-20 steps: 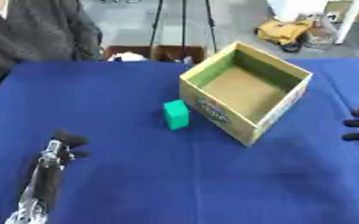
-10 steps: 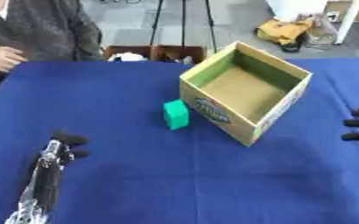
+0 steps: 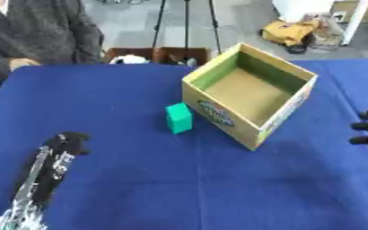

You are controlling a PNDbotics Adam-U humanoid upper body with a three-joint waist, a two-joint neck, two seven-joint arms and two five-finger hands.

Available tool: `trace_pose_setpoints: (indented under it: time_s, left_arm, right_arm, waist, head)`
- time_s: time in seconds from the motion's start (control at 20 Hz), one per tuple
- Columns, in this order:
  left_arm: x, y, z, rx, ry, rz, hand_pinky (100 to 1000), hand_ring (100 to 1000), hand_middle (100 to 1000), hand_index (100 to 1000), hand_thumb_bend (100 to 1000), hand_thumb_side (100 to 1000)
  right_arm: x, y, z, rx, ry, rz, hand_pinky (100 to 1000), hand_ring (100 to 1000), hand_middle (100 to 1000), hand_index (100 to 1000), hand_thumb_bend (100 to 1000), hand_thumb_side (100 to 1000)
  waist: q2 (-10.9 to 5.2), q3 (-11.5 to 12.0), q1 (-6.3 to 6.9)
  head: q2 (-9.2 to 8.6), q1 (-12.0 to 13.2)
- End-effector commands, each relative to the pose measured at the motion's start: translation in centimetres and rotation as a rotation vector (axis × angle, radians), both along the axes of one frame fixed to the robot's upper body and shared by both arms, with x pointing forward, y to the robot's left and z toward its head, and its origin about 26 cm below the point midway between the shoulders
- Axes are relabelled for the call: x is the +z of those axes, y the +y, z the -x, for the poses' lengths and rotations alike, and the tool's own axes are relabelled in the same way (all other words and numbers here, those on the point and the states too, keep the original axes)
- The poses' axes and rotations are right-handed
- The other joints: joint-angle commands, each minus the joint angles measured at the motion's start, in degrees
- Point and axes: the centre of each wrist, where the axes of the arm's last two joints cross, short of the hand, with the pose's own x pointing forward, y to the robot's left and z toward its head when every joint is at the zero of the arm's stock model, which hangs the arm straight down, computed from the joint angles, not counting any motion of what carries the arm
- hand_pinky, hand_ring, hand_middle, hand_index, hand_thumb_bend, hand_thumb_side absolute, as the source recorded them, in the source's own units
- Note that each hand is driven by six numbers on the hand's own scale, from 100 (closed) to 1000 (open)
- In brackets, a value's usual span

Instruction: Pick up objects on the table and place them in the box.

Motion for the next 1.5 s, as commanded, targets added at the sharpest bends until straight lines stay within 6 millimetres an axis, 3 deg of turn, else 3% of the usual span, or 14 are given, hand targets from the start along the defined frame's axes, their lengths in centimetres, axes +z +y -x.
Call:
trace_pose_setpoints:
  time_s: [0.05,0.4,0.6,1.05,1.5]
  left_arm:
    - [3.0,1.4,-0.7,-0.005,-0.071,-0.179,720,850,713,766,659,612]
    - [9.5,1.6,-3.3,-0.042,-0.204,-0.669,758,882,782,848,551,459]
    - [10.9,0.4,-5.5,-0.084,-0.229,-0.835,763,877,787,856,513,418]
    - [8.3,-3.4,-10.6,-0.117,-0.155,-0.991,769,876,793,867,559,443]
    - [6.2,-6.0,-13.0,-0.047,-0.127,-0.997,764,865,784,869,651,507]
  right_arm:
    - [1.0,-0.1,0.1,0.009,-0.029,0.02,571,700,696,726,100,861]
    - [0.9,0.1,0.1,0.025,-0.024,0.025,571,700,696,726,100,860]
    - [1.0,0.3,0.0,0.04,-0.021,0.027,571,699,696,726,100,860]
    - [0.9,0.5,-0.1,0.058,-0.017,0.028,571,700,696,726,100,860]
    - [0.8,0.9,-0.3,0.079,-0.011,0.026,570,699,696,726,100,861]
  waist:
    - [-1.14,-0.2,-0.01]
    - [-1.56,-1.3,0.17]
    - [-1.73,-2.4,0.37]
    - [-1.91,-3.8,0.42]
    - [-2.01,-5.1,0.28]
  head:
    - [0.38,0.1]
    - [0.73,0.7]
    - [1.02,1.3]
    - [1.55,2.3]
    - [1.6,3.4]
